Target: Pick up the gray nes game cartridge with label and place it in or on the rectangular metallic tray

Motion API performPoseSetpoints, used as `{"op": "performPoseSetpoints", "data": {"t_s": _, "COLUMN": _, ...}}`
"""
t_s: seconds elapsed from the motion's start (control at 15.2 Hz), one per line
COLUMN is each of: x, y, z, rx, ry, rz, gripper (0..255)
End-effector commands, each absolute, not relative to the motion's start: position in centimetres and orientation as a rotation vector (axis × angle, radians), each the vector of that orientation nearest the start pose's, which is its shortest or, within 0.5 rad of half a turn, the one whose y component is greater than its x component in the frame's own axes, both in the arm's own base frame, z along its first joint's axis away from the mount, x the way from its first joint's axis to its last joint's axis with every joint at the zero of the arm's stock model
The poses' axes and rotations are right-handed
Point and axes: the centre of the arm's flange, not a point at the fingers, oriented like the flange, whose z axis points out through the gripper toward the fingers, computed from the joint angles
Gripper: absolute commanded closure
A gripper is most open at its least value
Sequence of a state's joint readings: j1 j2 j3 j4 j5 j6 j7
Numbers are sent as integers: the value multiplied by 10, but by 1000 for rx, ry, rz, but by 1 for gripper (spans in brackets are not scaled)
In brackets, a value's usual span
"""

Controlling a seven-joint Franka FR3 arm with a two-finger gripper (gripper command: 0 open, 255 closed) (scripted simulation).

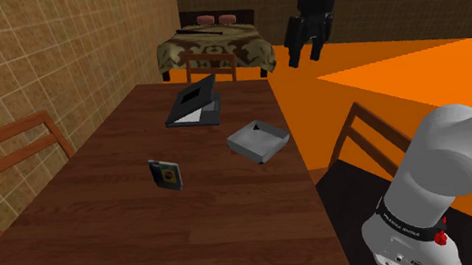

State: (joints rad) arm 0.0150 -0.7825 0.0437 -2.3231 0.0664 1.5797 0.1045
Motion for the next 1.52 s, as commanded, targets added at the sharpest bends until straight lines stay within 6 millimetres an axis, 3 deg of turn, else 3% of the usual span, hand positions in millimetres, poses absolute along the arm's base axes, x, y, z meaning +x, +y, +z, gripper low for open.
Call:
{"op": "performPoseSetpoints", "data": {"t_s": 0.0, "x": 308, "y": 30, "z": 606, "rx": -3101, "ry": 89, "rz": -56, "gripper": 0}}
{"op": "performPoseSetpoints", "data": {"t_s": 1.45, "x": 486, "y": 182, "z": 425, "rx": -3126, "ry": -91, "rz": 4, "gripper": 0}}
